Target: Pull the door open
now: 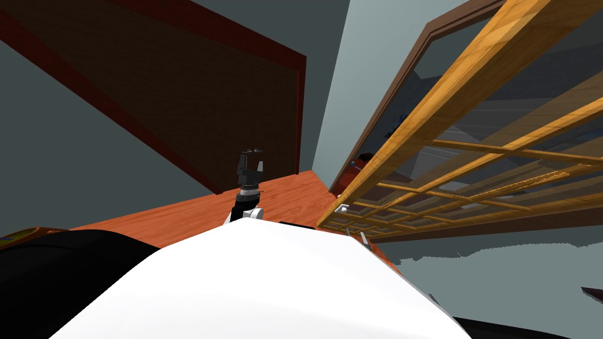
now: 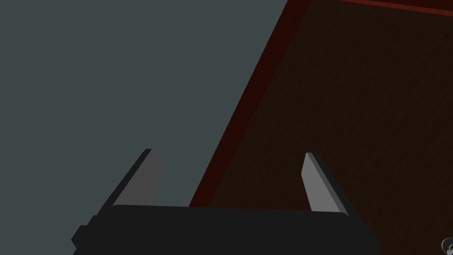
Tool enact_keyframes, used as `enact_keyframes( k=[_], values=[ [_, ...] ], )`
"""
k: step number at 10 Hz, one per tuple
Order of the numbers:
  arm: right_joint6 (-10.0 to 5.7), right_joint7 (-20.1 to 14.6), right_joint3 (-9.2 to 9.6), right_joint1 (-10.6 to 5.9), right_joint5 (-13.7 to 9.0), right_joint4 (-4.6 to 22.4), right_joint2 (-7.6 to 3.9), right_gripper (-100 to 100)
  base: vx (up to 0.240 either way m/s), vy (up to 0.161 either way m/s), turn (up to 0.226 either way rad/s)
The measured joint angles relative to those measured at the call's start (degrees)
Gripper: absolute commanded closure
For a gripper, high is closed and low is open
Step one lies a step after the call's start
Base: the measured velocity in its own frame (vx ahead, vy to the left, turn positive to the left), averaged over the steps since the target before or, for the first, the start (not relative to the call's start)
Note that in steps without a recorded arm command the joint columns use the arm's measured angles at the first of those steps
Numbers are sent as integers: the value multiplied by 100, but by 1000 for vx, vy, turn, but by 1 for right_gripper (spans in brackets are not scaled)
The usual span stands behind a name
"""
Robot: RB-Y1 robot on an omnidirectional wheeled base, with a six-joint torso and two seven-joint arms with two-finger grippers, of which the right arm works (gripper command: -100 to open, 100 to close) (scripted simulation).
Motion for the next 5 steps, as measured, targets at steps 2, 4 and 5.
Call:
enact_keyframes(
  k=[2,4,5],
  values=[
    [-7,0,0,2,0,3,2,-100,-2,-2,-6],
    [-9,-1,1,2,0,6,2,-100,-4,-5,-14],
    [-9,-1,1,1,0,6,3,-100,0,0,0]
  ],
)
